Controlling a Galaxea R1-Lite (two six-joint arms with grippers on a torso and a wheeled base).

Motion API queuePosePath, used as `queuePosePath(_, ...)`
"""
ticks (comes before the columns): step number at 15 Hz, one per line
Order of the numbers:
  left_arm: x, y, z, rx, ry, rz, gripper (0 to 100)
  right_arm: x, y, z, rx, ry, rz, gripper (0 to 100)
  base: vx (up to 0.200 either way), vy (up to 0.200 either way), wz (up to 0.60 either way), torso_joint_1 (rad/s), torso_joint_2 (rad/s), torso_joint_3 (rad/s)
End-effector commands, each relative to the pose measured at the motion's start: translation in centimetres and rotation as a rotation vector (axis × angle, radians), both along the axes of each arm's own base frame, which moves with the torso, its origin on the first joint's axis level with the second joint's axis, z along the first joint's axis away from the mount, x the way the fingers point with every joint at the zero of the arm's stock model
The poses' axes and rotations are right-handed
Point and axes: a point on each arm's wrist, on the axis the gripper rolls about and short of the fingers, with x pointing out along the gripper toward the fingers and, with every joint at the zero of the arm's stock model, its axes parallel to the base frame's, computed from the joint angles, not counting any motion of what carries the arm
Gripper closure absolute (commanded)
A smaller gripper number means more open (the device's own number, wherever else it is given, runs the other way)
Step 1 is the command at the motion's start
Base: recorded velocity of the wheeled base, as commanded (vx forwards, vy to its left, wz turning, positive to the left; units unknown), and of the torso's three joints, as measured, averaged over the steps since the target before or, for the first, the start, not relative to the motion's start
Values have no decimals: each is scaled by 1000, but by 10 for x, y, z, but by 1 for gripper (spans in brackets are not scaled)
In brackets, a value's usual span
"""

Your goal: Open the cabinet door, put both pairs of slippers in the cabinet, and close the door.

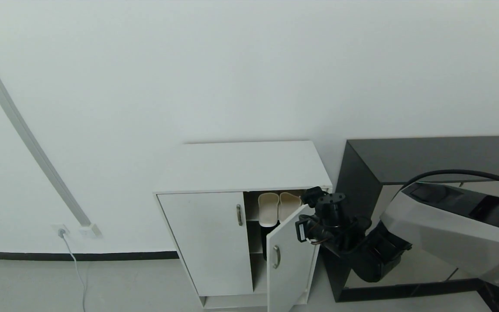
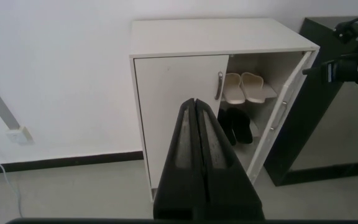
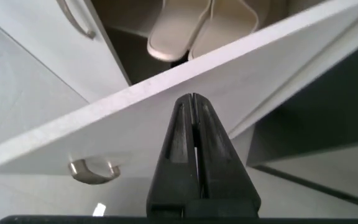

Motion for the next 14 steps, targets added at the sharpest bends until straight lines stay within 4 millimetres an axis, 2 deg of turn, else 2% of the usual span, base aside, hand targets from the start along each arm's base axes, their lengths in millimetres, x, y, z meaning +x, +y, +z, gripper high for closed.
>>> queuePosePath(1, 0, 0, 0, 0, 1, 1, 100, 10, 6, -7, 4, -12, 1, 100, 0, 0, 0, 0, 0, 0)
queuePosePath(4, 0, 0, 0, 0, 1, 1, 100, 23, 14, -11, 21, -40, -1, 100, 0, 0, 0, 0, 0, 0)
queuePosePath(10, 0, 0, 0, 0, 1, 1, 100, 54, 14, -30, 46, -79, -36, 100, 0, 0, 0, 0, 0, 0)
queuePosePath(14, 0, 0, 0, 0, 1, 0, 100, 67, 19, -33, 65, -110, -42, 100, 0, 0, 0, 0, 0, 0)
